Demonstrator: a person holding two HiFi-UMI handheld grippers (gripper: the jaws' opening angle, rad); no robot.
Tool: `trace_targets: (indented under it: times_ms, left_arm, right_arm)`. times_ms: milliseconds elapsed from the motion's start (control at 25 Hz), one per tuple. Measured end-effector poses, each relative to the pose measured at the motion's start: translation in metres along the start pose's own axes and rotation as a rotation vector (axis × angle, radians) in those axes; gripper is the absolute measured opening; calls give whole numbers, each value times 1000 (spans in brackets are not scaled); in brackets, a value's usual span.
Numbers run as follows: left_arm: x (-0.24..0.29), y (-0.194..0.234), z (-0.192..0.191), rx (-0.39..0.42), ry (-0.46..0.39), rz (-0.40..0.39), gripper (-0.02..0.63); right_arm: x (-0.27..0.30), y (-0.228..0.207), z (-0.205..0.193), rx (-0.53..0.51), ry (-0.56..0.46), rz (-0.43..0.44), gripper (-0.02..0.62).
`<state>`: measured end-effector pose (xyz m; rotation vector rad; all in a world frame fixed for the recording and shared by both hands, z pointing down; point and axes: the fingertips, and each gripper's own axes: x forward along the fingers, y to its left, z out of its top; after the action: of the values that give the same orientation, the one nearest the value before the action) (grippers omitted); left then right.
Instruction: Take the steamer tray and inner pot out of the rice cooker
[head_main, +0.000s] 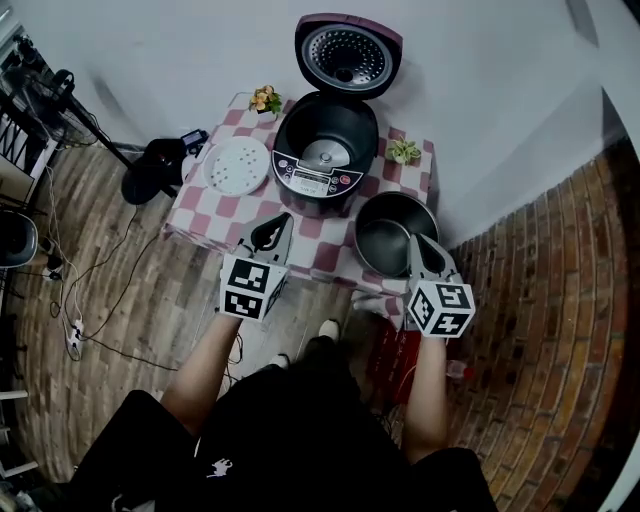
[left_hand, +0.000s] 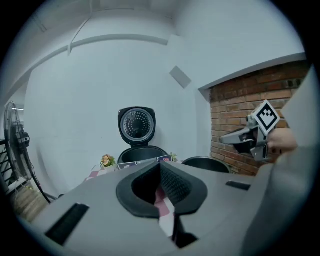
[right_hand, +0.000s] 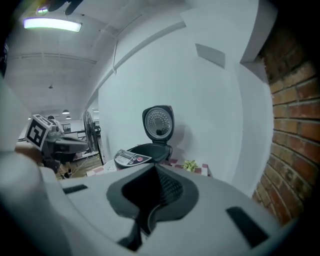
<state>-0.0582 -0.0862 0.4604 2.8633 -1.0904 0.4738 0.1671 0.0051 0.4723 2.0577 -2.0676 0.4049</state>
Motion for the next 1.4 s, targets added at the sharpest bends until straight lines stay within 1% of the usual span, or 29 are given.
trace_targets:
  times_ms: [80, 320, 440, 680, 840, 1040, 1240, 1400]
  left_arm:
    - [-17, 6, 1, 3, -23, -3, 3]
    - [-71, 18, 10, 33, -110, -9, 3]
    - [-95, 22, 16, 42, -146, -12, 3]
    - [-134, 21, 19, 33, -190, -38, 3]
    - [-148, 18, 23, 38, -218, -44, 3]
    - [-159, 21, 23, 36, -233, -39, 3]
    - [-163, 20, 24, 26, -232, -19, 3]
    - [-162, 20, 31, 26, -239, 0, 3]
  right_arm:
    - [-14, 19, 7, -8, -33, -12, 2]
    - [-53, 85, 20, -52, -89, 13, 2]
    - [-71, 109, 24, -53, -120, 10, 2]
    - [-105, 149, 24, -57, -143, 3, 2]
    - [-123, 160, 31, -63, -159, -1, 2]
    - [-134, 167, 36, -67, -179, -7, 2]
    - [-138, 167, 46, -91, -201, 4, 2]
    - [-142, 162, 56, -81, -216, 11, 2]
